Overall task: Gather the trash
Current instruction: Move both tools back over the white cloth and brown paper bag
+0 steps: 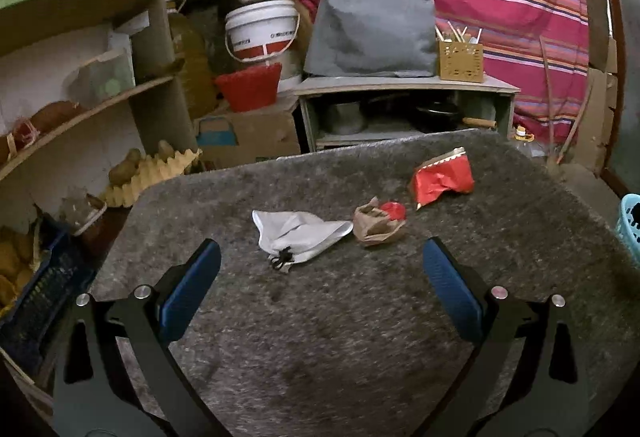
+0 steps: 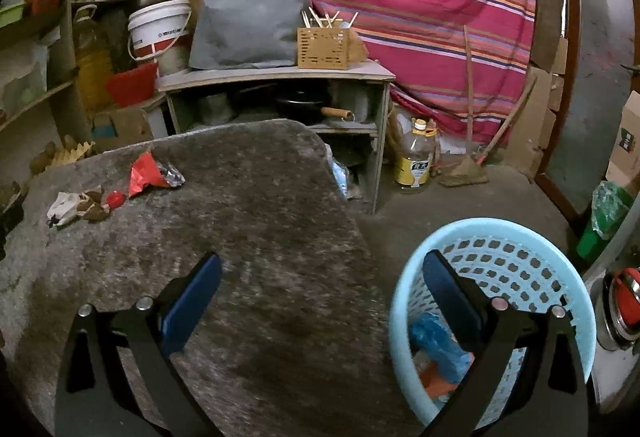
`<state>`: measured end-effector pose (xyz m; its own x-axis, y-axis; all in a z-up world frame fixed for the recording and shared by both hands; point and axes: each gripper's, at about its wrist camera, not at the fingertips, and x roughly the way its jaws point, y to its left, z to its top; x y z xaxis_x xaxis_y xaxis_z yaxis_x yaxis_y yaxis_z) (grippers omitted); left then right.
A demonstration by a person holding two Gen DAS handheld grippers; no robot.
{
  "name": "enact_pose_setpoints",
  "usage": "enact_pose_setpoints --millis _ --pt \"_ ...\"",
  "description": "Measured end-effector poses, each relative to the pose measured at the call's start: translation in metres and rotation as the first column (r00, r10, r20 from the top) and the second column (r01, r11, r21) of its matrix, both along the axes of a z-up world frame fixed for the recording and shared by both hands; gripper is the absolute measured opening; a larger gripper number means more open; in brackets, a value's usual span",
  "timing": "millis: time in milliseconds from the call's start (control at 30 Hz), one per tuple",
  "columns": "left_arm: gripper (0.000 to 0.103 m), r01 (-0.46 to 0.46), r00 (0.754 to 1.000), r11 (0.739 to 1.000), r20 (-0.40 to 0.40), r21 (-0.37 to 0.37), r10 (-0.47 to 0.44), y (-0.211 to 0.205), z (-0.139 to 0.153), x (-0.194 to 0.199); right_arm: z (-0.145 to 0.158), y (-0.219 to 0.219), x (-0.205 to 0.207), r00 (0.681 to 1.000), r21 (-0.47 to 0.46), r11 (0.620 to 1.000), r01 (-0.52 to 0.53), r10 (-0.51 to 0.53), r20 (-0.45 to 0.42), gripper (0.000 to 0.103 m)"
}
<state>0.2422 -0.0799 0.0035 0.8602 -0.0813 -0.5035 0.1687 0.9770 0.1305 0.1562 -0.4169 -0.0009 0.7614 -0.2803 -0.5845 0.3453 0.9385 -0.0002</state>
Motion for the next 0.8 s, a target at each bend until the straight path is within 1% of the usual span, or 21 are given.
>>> enact_pose_setpoints --millis 200,267,400,533,733,800 --pt "0.098 -0.028 0.999 1.0 0.022 0.003 0.028 0.006 -0.001 -0.001 -0.002 0.01 0.005 1.0 0.013 1.0 -0.009 0.009 -0.001 0.099" --pt "0.098 -0.035 0.999 0.999 0.024 -0.005 0.035 0.008 -0.001 0.0 -0.003 0.015 0.005 1.0 -0.003 1.0 -0.015 0.015 -0.003 0.099" --pt "0.098 -0.058 0.998 0.998 -0.001 -0.021 0.058 0.011 -0.005 0.005 -0.004 0.02 0.001 1.0 -0.051 0.999 -0.018 0.018 -0.013 0.099" --pt "0.098 -0.064 0.998 0.998 -0.012 -0.013 0.063 0.011 -0.01 0.005 0.001 0.018 -0.007 1.0 -0.038 0.999 -0.015 0.016 0.014 0.099" --pt "0.098 -0.063 0.998 0.998 -0.011 -0.004 0.063 0.011 -0.009 0.0 -0.001 0.012 -0.014 1.0 -0.039 0.999 -0.013 0.013 0.005 0.099" --pt "0.098 -0.07 0.998 0.997 -0.003 -0.014 0.069 0.016 -0.008 -0.004 -0.001 0.011 -0.015 1.0 -0.049 0.999 -0.011 0.012 0.007 0.099"
